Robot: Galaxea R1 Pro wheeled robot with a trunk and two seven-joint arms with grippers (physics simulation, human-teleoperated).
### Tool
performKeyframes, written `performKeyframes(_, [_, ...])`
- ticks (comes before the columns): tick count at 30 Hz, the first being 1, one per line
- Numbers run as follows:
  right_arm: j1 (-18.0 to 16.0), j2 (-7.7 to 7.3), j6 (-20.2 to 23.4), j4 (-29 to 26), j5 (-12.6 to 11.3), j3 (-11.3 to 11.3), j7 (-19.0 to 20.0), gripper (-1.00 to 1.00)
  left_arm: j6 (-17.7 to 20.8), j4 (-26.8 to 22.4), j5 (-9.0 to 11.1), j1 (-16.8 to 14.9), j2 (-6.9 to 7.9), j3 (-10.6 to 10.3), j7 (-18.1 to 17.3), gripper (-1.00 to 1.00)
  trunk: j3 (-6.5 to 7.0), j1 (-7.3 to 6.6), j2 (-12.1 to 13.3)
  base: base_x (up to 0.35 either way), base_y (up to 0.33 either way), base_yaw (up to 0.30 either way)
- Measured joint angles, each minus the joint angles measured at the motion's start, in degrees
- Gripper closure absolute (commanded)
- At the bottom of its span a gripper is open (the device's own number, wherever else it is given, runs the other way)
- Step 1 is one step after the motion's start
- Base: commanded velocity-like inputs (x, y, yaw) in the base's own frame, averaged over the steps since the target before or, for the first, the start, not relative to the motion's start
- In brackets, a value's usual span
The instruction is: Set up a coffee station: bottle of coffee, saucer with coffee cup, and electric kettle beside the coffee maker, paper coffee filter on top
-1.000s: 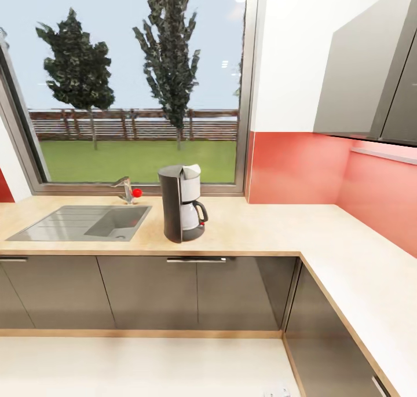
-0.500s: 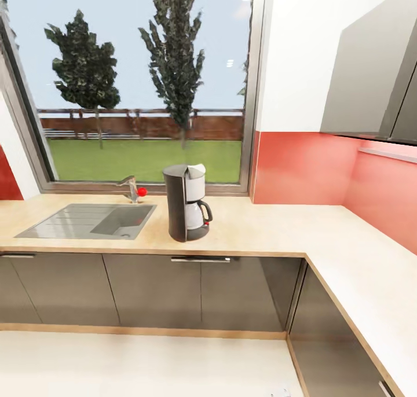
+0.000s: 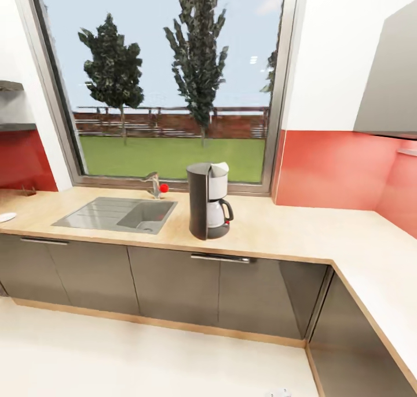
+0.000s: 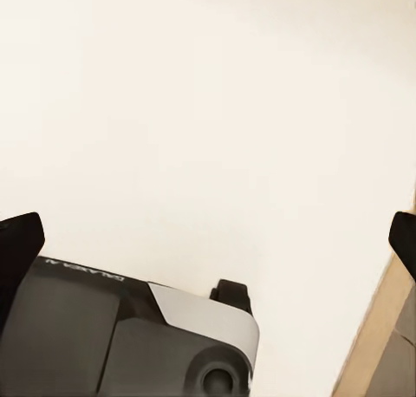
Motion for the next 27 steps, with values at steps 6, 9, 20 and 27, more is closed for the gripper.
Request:
performKeyframes(6, [0.0, -0.22, 0.0, 0.04, 0.02, 0.0, 0.0, -1.0, -0.06, -0.06, 0.07, 0.0, 0.0, 0.01, 0.01, -1.0, -0.05, 0.0, 0.0, 0.0, 0.281, 0.031])
performKeyframes(9, [0.02, -0.3, 0.0, 0.18, 0.04, -0.01, 0.0, -1.0, -0.07, -0.08, 0.08, 0.0, 0.0, 0.01, 0.01, -1.0, -0.05, 0.0, 0.0, 0.0, 0.302, 0.005])
performKeyframes(20, [0.33, 0.13, -0.1, 0.19, 0.38, 0.08, 0.07, -1.0, -0.05, -0.18, 0.08, 0.0, 0.0, -0.06, 0.01, -1.0, -0.05, 0.0, 0.0, 0.0, 0.306, 0.001])
performKeyframes(27, [0.66, -0.06, -0.15, 0.24, 0.56, 0.09, 0.0, -1.0, 0.01, -0.18, 0.08, 0.0, 0.0, -0.05, 0.01, -1.0, -0.05, 0.0, 0.0, 0.003, 0.307, 0.0])
